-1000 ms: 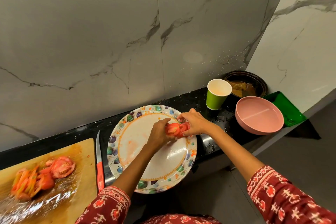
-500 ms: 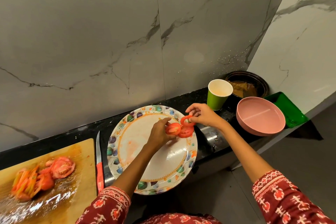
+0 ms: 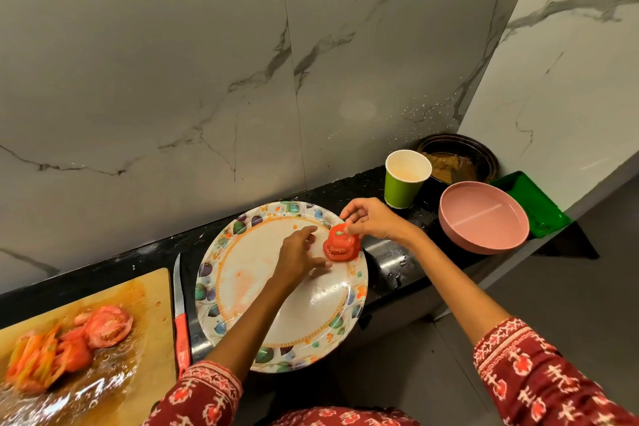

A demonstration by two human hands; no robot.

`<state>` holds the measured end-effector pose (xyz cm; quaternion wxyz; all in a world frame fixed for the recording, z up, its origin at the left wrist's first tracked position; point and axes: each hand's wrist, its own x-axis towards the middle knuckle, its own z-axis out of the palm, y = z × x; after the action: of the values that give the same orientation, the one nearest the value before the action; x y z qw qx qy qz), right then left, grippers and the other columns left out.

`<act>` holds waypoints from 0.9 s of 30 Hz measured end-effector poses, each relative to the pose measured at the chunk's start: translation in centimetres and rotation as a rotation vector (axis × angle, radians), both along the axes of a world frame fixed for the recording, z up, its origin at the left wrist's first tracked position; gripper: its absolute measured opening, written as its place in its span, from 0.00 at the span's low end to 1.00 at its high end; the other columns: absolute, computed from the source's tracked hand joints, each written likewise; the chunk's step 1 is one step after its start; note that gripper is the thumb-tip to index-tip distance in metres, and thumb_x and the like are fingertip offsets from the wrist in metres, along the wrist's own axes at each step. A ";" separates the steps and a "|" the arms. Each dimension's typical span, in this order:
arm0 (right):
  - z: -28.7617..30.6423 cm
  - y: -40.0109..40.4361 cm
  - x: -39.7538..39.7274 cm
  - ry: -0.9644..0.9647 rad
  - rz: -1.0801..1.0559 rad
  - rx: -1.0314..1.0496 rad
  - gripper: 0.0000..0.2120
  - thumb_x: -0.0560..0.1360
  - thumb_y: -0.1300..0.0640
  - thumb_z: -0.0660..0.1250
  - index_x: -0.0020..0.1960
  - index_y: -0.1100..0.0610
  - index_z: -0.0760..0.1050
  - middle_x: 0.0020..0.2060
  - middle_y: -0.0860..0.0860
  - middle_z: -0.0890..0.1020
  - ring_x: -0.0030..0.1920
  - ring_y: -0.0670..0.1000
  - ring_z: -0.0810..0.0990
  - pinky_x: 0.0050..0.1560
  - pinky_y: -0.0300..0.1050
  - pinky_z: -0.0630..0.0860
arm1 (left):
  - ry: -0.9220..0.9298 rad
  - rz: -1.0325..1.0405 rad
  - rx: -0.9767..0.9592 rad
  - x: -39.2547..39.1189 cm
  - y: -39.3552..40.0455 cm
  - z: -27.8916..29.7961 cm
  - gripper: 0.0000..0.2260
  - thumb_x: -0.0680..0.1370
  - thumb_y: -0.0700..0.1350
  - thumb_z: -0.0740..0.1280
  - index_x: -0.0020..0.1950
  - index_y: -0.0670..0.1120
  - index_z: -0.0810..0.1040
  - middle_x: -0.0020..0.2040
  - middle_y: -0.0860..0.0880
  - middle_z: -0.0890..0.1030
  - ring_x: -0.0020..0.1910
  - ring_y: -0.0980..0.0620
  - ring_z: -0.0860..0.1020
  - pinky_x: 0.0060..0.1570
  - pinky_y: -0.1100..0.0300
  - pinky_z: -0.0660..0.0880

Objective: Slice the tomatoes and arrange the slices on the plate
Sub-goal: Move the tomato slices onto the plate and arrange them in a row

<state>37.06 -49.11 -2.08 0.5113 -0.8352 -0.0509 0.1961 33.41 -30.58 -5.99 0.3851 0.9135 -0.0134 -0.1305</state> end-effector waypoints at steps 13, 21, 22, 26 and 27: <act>-0.9 -0.5 0.2 -0.105 -0.009 -0.218 0.10 0.68 0.70 0.69 0.47 0.61 0.79 0.38 0.52 0.80 0.37 0.45 0.78 0.38 0.31 0.74 | -0.012 -0.090 0.026 -1.0 -0.9 0.9 0.26 0.70 0.44 0.74 0.66 0.43 0.72 0.62 0.43 0.76 0.58 0.46 0.76 0.59 0.56 0.73; -2.3 -1.2 -0.9 -0.039 0.048 -0.273 0.16 0.67 0.73 0.66 0.53 0.62 0.79 0.46 0.57 0.82 0.31 0.41 0.75 0.41 0.35 0.75 | -0.089 -0.082 -0.001 -1.2 -1.9 1.2 0.19 0.77 0.43 0.66 0.67 0.41 0.71 0.64 0.43 0.75 0.63 0.45 0.73 0.61 0.61 0.68; -2.3 -1.2 -0.8 -0.036 0.045 -0.270 0.16 0.67 0.73 0.66 0.53 0.62 0.79 0.46 0.56 0.81 0.30 0.40 0.74 0.40 0.34 0.75 | -0.093 -0.095 0.002 -1.2 -2.0 1.2 0.18 0.77 0.43 0.66 0.66 0.41 0.71 0.64 0.43 0.75 0.62 0.45 0.73 0.60 0.63 0.68; -2.3 -1.1 -0.8 -0.030 0.034 -0.256 0.17 0.67 0.73 0.67 0.53 0.61 0.79 0.47 0.58 0.81 0.34 0.43 0.75 0.41 0.34 0.76 | -0.115 -0.134 0.035 -1.2 -2.0 1.1 0.19 0.76 0.44 0.67 0.66 0.42 0.71 0.64 0.43 0.75 0.61 0.46 0.73 0.55 0.66 0.65; -2.2 -1.1 -0.8 -0.031 0.041 -0.253 0.17 0.67 0.73 0.68 0.53 0.60 0.79 0.48 0.58 0.81 0.36 0.45 0.76 0.42 0.35 0.76 | -0.120 -0.146 0.050 -1.2 -2.0 1.1 0.20 0.76 0.45 0.67 0.66 0.42 0.71 0.64 0.44 0.75 0.61 0.47 0.73 0.56 0.66 0.66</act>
<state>36.27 -50.19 -4.30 0.3971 -0.8946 -0.0505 0.1985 32.24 -32.54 -4.92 0.3503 0.9255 -0.0999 -0.1037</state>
